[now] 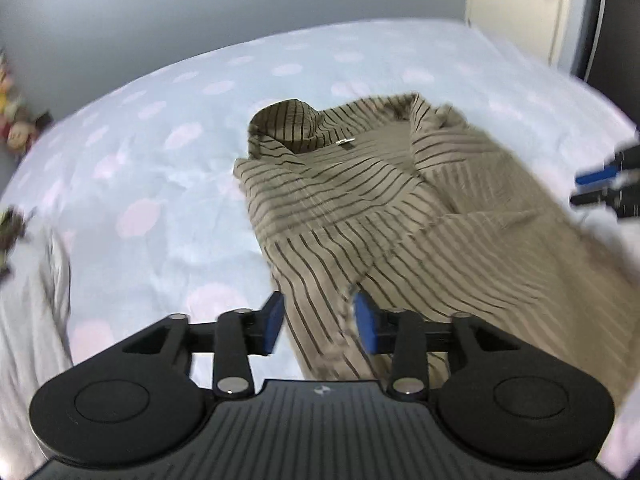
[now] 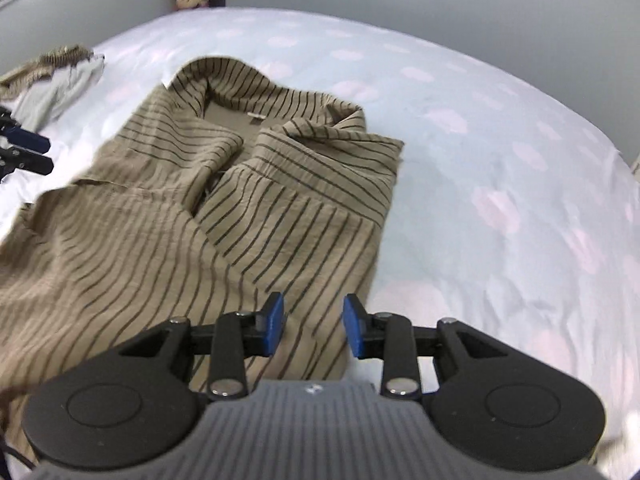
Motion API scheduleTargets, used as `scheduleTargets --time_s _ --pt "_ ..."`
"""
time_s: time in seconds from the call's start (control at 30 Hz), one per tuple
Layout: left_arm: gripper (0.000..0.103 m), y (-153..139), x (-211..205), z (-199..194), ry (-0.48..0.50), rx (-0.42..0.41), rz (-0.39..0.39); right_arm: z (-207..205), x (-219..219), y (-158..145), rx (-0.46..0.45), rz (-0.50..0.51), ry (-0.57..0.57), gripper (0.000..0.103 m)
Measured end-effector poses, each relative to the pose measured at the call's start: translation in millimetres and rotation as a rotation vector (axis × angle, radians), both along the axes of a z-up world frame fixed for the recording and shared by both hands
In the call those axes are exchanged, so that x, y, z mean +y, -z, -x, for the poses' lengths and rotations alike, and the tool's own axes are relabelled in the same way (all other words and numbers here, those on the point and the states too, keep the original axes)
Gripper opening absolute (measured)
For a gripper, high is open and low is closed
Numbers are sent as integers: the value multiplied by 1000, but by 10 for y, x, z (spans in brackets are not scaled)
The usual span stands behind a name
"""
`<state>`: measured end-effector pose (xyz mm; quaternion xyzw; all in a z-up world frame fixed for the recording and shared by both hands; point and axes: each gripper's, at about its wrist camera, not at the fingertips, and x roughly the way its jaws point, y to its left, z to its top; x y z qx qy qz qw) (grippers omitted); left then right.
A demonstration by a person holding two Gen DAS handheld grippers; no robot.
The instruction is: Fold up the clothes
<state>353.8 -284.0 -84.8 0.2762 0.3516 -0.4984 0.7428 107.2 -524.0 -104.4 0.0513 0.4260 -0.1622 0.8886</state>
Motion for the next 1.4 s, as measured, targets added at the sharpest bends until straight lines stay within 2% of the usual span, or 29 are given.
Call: scheduleTargets --time_s 0.1,0.23,0.33,0.4,0.5,0.6,0.7,0.83,0.87,0.9,0.97,1.07,1.17,1.27,1.33,1.37,1.4 --pt "41 -58 342 158 -36 81 5 368 181 -62 -42 -34 29 36" --pt "41 -3 772 452 -51 206 -39 961 520 -29 -90 -94 68 37" --pt "42 28 1018 713 -26 223 -62 1328 712 36 -107 -153 105 37" --pt "42 80 1074 885 25 182 -118 1500 802 107 -105 -197 126 37" --pt "42 171 1133 1137 127 97 -218 1608 916 219 -71 -188 121 37" --pt "41 305 1093 1300 270 1 -298 1644 964 248 -53 -202 99 37" --pt "41 432 1059 1381 396 -74 -313 1626 1034 224 -37 -173 53 37" --pt "41 554 995 1429 475 -92 -306 1571 1082 255 10 -170 -29 39" --pt "41 579 974 1439 480 -94 -312 1554 1083 264 27 -169 -46 42" --pt "39 607 958 1431 477 -90 -328 1537 1087 270 43 -162 -63 43" --pt "17 651 928 1397 447 -72 -361 1504 1100 269 75 -125 -96 43" --pt "5 646 948 1307 409 4 -333 1485 1133 260 109 -69 -166 43" --pt "4 612 1011 1228 374 60 -286 1491 1163 284 108 -8 -218 43" --pt "4 588 1082 1166 343 99 -255 1475 1096 376 87 -26 -202 37" --pt "3 578 1113 1163 330 101 -255 1450 1054 441 89 -51 -189 10" --pt "2 562 1112 1137 323 109 -254 1444 1042 452 93 -61 -190 3" --pt "1 547 1112 1111 317 116 -253 1443 1032 452 97 -66 -191 3"
